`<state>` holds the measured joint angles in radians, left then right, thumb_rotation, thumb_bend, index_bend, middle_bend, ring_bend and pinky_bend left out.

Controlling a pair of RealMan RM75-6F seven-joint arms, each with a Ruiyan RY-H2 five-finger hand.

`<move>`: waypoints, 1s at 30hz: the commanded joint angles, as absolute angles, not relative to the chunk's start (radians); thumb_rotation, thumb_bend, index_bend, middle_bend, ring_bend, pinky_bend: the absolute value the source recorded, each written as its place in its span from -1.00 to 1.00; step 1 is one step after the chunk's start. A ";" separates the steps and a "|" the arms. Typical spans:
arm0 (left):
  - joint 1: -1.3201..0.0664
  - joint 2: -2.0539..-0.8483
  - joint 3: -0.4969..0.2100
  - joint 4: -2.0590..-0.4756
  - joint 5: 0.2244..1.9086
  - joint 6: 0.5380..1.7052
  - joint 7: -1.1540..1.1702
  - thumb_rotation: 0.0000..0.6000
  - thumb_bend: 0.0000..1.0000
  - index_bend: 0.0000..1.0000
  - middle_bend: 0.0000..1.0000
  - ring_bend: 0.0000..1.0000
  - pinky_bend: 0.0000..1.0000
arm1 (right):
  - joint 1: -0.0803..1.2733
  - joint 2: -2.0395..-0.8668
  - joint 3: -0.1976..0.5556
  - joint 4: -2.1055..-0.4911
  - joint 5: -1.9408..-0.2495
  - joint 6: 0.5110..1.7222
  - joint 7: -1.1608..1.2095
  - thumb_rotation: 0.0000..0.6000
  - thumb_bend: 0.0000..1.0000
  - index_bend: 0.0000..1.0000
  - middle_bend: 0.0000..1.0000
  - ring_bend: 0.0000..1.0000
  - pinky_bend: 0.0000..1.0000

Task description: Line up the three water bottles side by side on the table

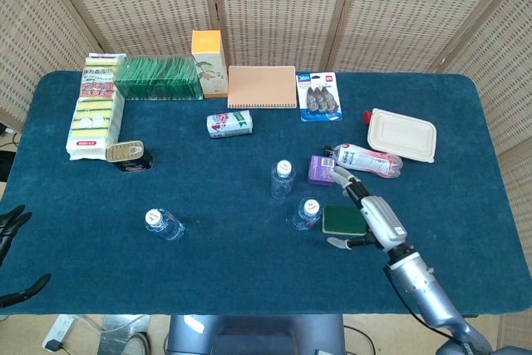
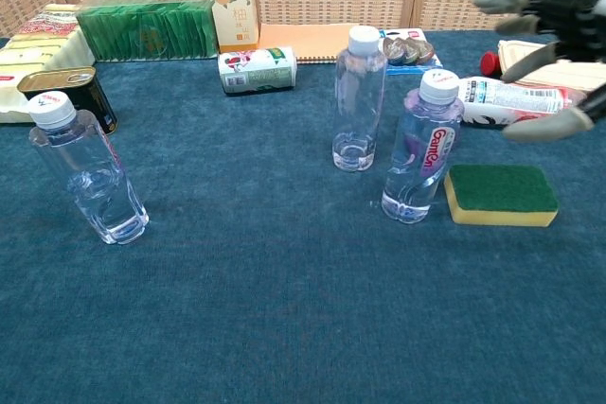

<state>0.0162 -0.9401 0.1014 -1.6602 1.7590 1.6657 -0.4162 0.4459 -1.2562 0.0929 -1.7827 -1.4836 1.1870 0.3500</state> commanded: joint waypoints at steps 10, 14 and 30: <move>-0.087 -0.922 0.078 -1.599 1.786 1.611 -0.670 1.00 -0.55 -1.00 -1.00 -1.00 -1.00 | 0.224 -0.969 -0.111 -1.913 -1.647 1.373 0.329 1.00 -1.00 -0.95 -0.98 -0.90 -0.57; -0.128 -0.905 0.067 -1.609 1.786 1.581 -0.721 1.00 -0.55 -1.00 -1.00 -1.00 -1.00 | 0.165 -0.967 -0.139 -1.892 -1.664 1.428 0.293 1.00 -1.00 -0.95 -0.98 -0.90 -0.57; -0.393 -0.815 -0.011 -1.789 1.768 1.300 -0.823 1.00 -0.53 -1.00 -1.00 -1.00 -1.00 | 0.093 -0.980 -0.140 -1.837 -1.714 1.509 0.310 1.00 -1.00 -0.95 -0.97 -0.90 -0.57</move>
<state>-0.3497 -0.8096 0.0127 -1.7683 1.7754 1.3431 -0.8063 0.0946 -0.9823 -0.1406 -1.8378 -1.7122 1.5079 0.3076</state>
